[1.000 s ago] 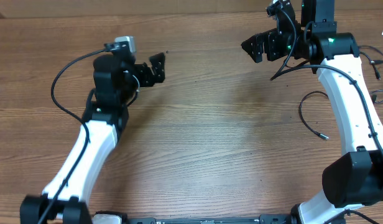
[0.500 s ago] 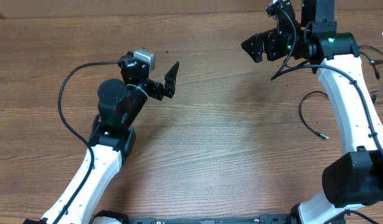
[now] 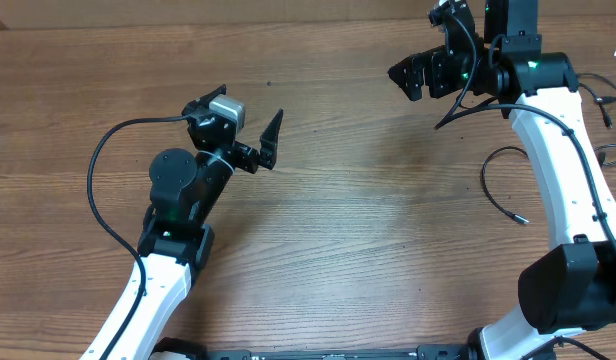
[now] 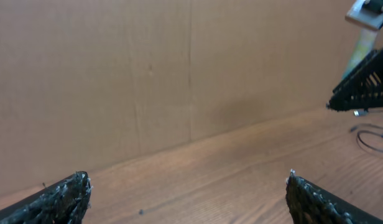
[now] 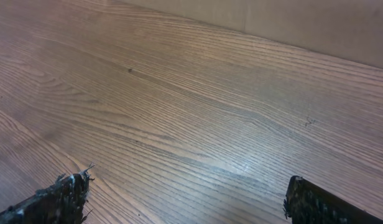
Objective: Untangle cables
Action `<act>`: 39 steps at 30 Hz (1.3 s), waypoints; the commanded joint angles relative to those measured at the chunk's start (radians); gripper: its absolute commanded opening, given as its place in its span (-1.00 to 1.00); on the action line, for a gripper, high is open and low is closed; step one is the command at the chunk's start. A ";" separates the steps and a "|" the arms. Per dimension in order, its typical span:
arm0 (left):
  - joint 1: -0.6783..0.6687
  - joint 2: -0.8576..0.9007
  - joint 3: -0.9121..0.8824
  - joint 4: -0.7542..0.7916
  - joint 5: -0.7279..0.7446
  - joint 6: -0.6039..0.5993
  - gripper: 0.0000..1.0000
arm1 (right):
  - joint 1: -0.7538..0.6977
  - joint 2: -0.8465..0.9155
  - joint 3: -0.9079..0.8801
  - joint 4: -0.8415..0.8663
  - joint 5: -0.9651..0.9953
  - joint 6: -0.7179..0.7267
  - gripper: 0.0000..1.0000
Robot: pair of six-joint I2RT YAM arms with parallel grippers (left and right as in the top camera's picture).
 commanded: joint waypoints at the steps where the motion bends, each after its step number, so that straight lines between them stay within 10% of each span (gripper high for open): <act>1: 0.000 -0.050 -0.041 0.020 -0.032 0.030 1.00 | 0.000 0.002 0.003 0.003 -0.006 0.004 1.00; 39: 0.099 -0.416 -0.365 0.101 -0.072 0.014 1.00 | 0.000 0.002 0.003 0.003 -0.006 0.004 1.00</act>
